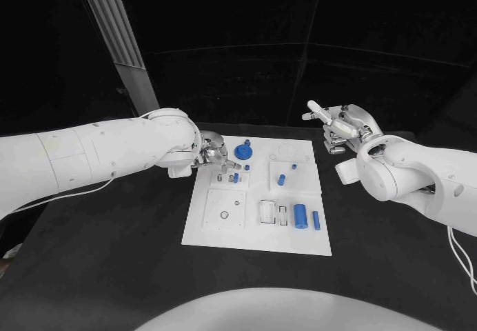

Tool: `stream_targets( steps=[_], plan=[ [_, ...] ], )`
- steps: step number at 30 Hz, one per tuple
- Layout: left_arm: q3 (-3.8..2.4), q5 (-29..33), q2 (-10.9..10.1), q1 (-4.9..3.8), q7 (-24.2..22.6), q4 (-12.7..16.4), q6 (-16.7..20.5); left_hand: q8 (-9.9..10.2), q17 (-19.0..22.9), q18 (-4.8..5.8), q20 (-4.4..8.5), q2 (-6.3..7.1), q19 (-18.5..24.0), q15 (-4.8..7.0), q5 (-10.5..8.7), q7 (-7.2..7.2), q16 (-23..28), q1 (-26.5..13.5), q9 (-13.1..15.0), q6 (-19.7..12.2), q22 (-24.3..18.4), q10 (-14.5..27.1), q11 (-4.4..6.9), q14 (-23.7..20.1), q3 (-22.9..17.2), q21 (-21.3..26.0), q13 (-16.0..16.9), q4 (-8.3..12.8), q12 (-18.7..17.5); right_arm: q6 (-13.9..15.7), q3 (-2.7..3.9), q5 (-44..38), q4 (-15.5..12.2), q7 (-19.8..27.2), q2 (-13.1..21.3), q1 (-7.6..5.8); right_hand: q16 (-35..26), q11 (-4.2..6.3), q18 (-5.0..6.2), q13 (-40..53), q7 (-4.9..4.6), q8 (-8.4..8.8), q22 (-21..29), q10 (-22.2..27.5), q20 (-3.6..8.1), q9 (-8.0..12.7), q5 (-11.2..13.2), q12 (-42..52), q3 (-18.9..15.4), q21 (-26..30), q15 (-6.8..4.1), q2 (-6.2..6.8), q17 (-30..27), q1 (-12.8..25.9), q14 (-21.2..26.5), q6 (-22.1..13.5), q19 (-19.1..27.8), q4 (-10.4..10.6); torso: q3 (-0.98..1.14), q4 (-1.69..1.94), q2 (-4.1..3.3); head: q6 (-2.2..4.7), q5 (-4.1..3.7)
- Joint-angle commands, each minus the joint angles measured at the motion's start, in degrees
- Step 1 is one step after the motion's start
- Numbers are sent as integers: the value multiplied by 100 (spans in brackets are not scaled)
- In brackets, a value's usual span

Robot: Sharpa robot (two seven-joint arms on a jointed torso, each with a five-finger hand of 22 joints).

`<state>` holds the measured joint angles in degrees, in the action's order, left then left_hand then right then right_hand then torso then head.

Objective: Assemble the parts on the task board

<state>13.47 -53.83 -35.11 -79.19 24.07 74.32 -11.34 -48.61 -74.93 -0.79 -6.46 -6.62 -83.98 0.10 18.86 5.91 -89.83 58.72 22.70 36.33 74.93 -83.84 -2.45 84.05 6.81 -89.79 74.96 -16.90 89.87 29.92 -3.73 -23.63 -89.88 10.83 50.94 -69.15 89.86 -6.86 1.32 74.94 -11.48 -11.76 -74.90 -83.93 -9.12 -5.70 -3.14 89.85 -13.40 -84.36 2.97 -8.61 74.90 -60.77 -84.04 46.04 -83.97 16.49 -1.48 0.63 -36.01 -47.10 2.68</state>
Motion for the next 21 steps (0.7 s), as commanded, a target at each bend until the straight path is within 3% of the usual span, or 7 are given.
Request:
stream_targets(
  steps=[1,14,17,21],
  plan=[
    [-3,-41,67,14,341,-66,-314,39,-1507,79,43,25,-602,51,-6,-18,-17,-51,36,4,1507,-616,35,595,79,-21,1504,5,13,-26,2,11,0,-27,-7,-9,14,-35,38,1506,-1,-36,-1271,-607,-55,-7,29,15,-41,23,55,-59,1510,-16,-596,-37,-145,8,2,0,-3,-15,-8],
    [-4,-41,302,60,478,-332,-446,144,-1507,79,43,15,-602,48,-282,-11,-17,-214,206,21,1507,-616,30,595,319,-21,1504,12,13,-18,2,2,9,-84,-28,-9,14,-35,39,1506,-2,-58,-1270,-607,-56,-11,28,15,-51,26,55,-68,1510,-46,-596,-54,-143,4,4,8,6,-54,-29],
    [-4,-41,349,74,460,-371,-440,184,-1507,79,42,-14,-602,46,-496,-8,-17,-224,276,27,1507,-616,27,595,394,-21,1504,14,13,-20,2,-5,18,-107,-39,-8,14,-35,39,1506,-2,-58,-1270,-607,-56,-11,28,15,-51,26,55,-68,1510,-46,-596,-54,-143,4,4,7,8,-56,-35],
    [-4,-41,402,85,446,-415,-463,191,-1507,79,41,-20,-602,46,-518,-8,-17,-219,287,26,1507,-616,27,595,403,-21,1504,15,13,-24,2,-12,26,-129,-49,-8,14,-35,39,1506,-2,-58,-1270,-607,-56,-11,28,15,-51,26,55,-68,1510,-46,-596,-54,-143,4,5,8,6,-59,-47]
  ],
)
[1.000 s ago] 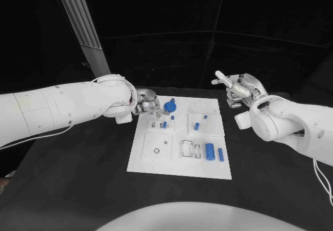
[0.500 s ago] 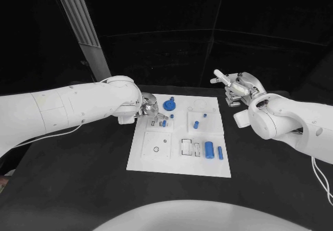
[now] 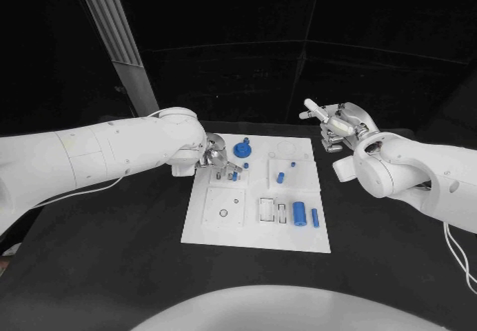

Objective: Assemble the parts on the task board

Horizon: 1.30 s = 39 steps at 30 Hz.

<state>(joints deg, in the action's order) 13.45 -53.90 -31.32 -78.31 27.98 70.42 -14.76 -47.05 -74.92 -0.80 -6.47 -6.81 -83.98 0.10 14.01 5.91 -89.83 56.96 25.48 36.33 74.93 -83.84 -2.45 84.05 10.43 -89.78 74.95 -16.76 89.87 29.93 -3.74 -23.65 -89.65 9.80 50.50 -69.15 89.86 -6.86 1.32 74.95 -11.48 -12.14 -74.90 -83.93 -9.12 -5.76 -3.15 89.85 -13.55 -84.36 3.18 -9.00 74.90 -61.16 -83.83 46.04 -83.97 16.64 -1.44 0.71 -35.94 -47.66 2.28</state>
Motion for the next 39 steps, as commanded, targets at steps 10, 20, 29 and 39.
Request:
stream_targets(
  steps=[10,20,29,39],
  plan=[
    [-4,-34,162,25,27,-159,-131,51,-1508,80,41,-12,-602,45,-68,-6,-17,-31,26,18,1507,-616,25,595,56,-22,1505,2,13,-34,1,-13,13,-69,-32,-6,14,-37,44,1505,-4,-52,-1265,-607,-57,-12,29,15,-55,39,35,-37,1510,-48,-617,-81,-134,-13,4,0,-3,-16,-29],
    [-4,-34,252,56,18,-264,-182,87,-1508,80,38,-66,-602,42,-89,-2,-17,69,73,3,1507,-616,22,595,54,-22,1505,11,13,-38,1,-14,12,-84,-42,-4,14,-37,44,1505,-4,-52,-1265,-607,-57,-12,29,15,-55,39,35,-37,1510,-48,-617,-81,-134,-13,2,2,-2,-36,-40],
    [-4,-37,359,95,51,-359,-204,143,-1508,80,34,-152,-602,37,-76,4,-17,205,125,-14,1507,-616,16,595,41,-22,1505,10,13,-45,0,-14,19,-103,-58,-2,14,-37,44,1505,-4,-52,-1265,-607,-57,-12,29,15,-55,39,35,-37,1510,-48,-617,-81,-134,-13,2,3,-3,-58,-52],
    [-5,-37,420,116,54,-412,-248,283,-1508,80,33,-279,-602,41,800,-5,-17,484,274,-8,1507,-616,22,595,38,-22,1505,-2,13,-57,-2,-14,27,-131,-72,0,14,-37,46,1505,-5,-63,-1262,-607,-58,-15,29,15,-62,48,35,-42,1510,-64,-617,-93,-128,-12,2,10,0,-71,-63]
  ],
)
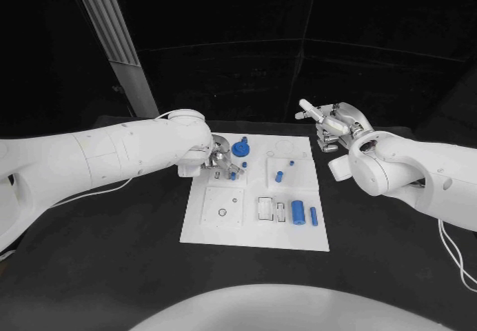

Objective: Assemble the parts on the task board

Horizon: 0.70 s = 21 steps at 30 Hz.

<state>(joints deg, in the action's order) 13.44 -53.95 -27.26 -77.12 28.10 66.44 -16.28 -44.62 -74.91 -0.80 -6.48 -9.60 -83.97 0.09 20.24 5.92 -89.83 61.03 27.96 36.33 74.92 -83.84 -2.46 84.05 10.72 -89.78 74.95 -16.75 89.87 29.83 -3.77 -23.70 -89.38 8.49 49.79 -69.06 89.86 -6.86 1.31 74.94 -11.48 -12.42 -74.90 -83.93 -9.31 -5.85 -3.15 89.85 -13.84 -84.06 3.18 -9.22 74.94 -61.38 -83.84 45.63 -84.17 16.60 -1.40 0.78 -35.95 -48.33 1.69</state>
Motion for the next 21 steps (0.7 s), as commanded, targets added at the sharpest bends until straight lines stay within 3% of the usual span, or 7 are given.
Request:
stream_targets(
  steps=[1,4,13,21],
  plan=[
    [-4,-32,18,-2,39,-20,-101,59,-1509,80,35,1,-603,43,332,-8,-17,102,45,-5,1508,-616,25,595,10,-22,1505,-5,13,-47,2,-9,0,-3,-1,-8,14,-37,47,1506,-4,-35,-1261,-607,-38,-5,29,15,-33,17,36,-20,1506,-42,-616,-53,-108,-8,-2,5,2,-8,-2],
    [-4,-33,36,2,34,-38,-109,92,-1509,80,36,1,-603,45,500,-11,-17,142,78,4,1508,-616,28,595,9,-22,1505,-2,13,-47,1,-9,2,-14,1,-7,14,-37,47,1506,-4,-35,-1261,-607,-38,-5,29,15,-33,17,36,-20,1506,-42,-616,-53,-108,-8,-1,4,1,-10,6],
    [-4,-33,72,11,1,-80,-132,117,-1509,80,38,-4,-603,48,579,-16,-17,197,103,11,1508,-616,32,595,-8,-22,1505,2,13,-53,-1,-12,11,-50,-14,-4,14,-38,50,1506,-5,-48,-1257,-607,-38,-8,28,15,-39,27,36,-28,1506,-59,-616,-63,-101,-8,0,4,1,-17,-18],
    [-4,-32,85,14,-48,-111,-172,235,-1509,80,52,8,-603,65,1179,-36,-17,420,180,35,1508,-616,51,595,-137,-22,1505,-1,13,-54,-3,-17,20,-93,-28,3,14,-40,51,1506,-7,-65,-1255,-607,-39,-10,28,15,-46,34,37,-45,1506,-83,-616,-86,-97,-6,-2,-1,3,-28,-35]
  ],
)
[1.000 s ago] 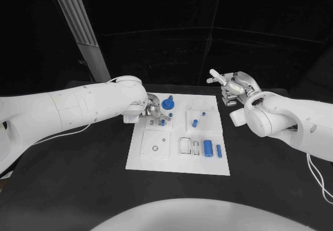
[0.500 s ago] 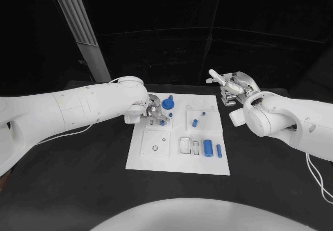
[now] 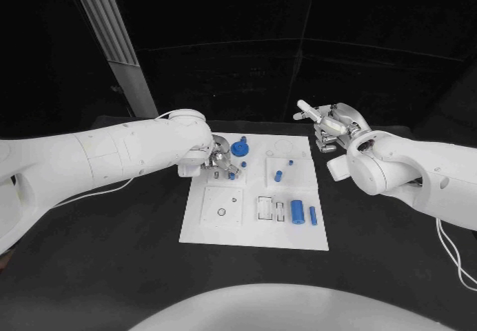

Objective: Assemble the parts on the task board

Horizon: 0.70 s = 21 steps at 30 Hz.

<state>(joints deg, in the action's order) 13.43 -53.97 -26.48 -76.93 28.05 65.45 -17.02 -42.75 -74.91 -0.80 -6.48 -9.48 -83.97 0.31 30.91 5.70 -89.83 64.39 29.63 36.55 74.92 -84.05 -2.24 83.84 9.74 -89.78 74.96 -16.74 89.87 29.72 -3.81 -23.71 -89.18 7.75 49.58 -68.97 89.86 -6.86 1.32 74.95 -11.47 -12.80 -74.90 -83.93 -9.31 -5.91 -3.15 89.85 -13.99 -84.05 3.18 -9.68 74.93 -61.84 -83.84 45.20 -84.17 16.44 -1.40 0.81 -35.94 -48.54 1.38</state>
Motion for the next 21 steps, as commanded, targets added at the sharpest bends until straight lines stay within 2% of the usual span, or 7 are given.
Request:
stream_targets(
  steps=[1,11,16,21],
  plan=[
    [-3,-30,10,-4,-48,-16,-100,62,-1509,80,53,4,-603,45,173,-16,-17,106,22,18,1508,-595,31,616,-55,-22,1504,-2,13,-41,1,-16,0,-23,-6,-5,14,-40,51,1505,-9,-29,-1255,-607,-40,-5,28,15,-32,34,37,-1,1507,-39,-616,-46,-96,10,0,-3,1,-5,-6],
    [-3,-29,21,3,-92,-32,-131,152,-1509,80,73,159,-603,71,532,-47,-17,445,104,73,1508,-595,61,616,-269,-22,1504,22,13,-26,0,-17,12,-41,-5,-1,14,-43,52,1505,-13,-53,-1254,-607,-41,-9,26,15,-40,39,40,-27,1507,-70,-616,-77,-94,11,0,3,2,-8,-17],
    [-3,-29,26,9,-140,-37,-125,181,-1509,80,81,226,-603,77,594,-53,-17,557,132,91,1508,-595,67,616,-347,-22,1504,27,13,-18,-1,-18,11,-49,1,0,14,-44,53,1505,-14,-65,-1253,-607,-42,-11,26,15,-43,42,41,-38,1507,-84,-616,-86,-92,11,2,9,2,-7,-21],
    [-3,-29,21,13,-182,-36,-131,197,-1509,80,86,242,-603,82,625,-61,-17,633,152,117,1508,-595,74,616,-423,-22,1504,27,13,-12,-1,-19,20,-59,-2,1,14,-45,53,1505,-14,-78,-1252,-607,-43,-13,25,15,-46,44,42,-48,1507,-100,-616,-93,-90,10,1,-5,3,-5,-19]
  ],
)
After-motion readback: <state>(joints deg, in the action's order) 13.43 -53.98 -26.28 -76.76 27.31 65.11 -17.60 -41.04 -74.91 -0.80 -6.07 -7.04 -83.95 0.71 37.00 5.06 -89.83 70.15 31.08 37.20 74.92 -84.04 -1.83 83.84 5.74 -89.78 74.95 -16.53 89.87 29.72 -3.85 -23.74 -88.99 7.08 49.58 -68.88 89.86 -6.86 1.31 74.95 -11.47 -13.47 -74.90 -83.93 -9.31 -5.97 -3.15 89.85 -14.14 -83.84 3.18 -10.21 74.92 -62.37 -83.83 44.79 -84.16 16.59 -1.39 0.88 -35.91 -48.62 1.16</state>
